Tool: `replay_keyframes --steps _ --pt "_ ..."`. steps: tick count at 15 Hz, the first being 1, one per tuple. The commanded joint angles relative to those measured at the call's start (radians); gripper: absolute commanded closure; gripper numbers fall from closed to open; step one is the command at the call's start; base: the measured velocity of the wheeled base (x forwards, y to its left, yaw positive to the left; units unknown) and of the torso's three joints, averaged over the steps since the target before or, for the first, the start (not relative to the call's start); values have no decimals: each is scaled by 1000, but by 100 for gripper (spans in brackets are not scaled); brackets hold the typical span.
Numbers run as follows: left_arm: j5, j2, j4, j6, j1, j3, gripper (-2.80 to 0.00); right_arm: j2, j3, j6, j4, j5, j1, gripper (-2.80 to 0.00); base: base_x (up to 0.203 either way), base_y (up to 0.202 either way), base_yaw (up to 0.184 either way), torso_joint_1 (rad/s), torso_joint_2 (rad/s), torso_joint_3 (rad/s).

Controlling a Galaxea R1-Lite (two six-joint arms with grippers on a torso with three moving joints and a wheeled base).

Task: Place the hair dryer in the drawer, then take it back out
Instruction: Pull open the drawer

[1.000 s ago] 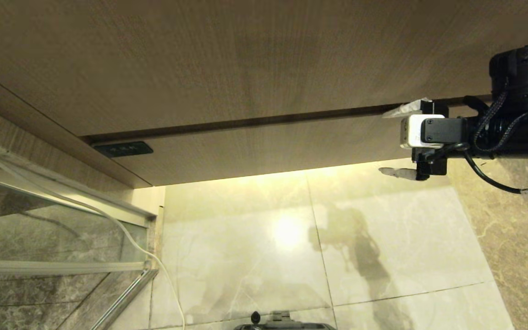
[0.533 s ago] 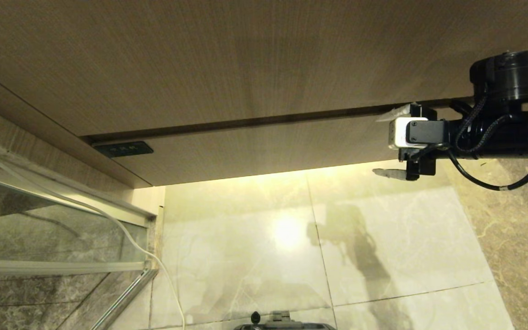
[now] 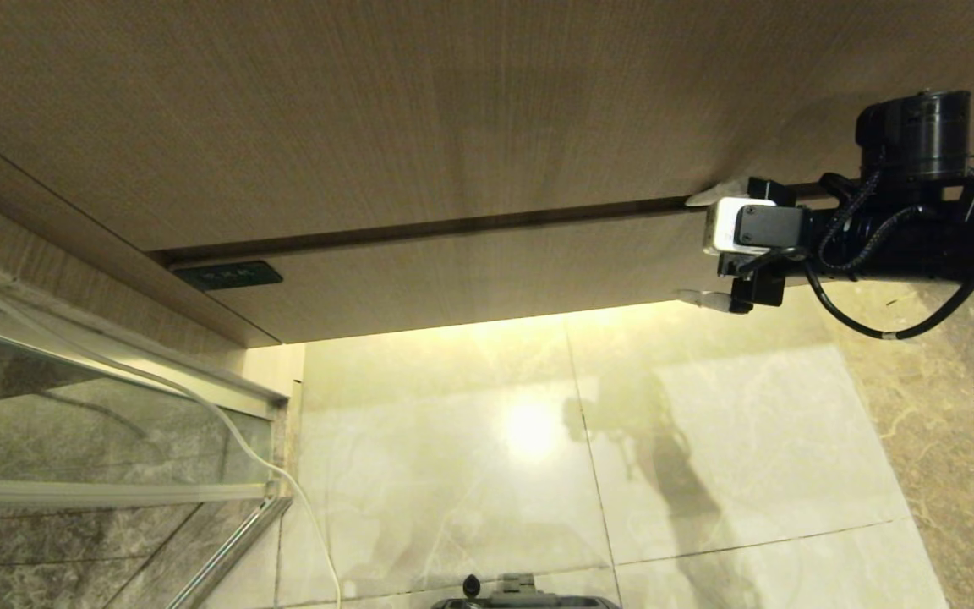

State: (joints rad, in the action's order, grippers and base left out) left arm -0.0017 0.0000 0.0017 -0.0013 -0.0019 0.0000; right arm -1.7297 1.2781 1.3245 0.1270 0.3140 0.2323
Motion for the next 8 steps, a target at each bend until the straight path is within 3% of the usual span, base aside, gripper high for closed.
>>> replay_keyframes --steps 1,8 --pt "0 0 0 0 0 0 0 -17 4 8 19 1 1 -280 0 0 0 0 0 0" --pt "0 0 0 0 -1 0 0 -63 14 -1 80 2 0 -280 0 0 0 0 0 0"
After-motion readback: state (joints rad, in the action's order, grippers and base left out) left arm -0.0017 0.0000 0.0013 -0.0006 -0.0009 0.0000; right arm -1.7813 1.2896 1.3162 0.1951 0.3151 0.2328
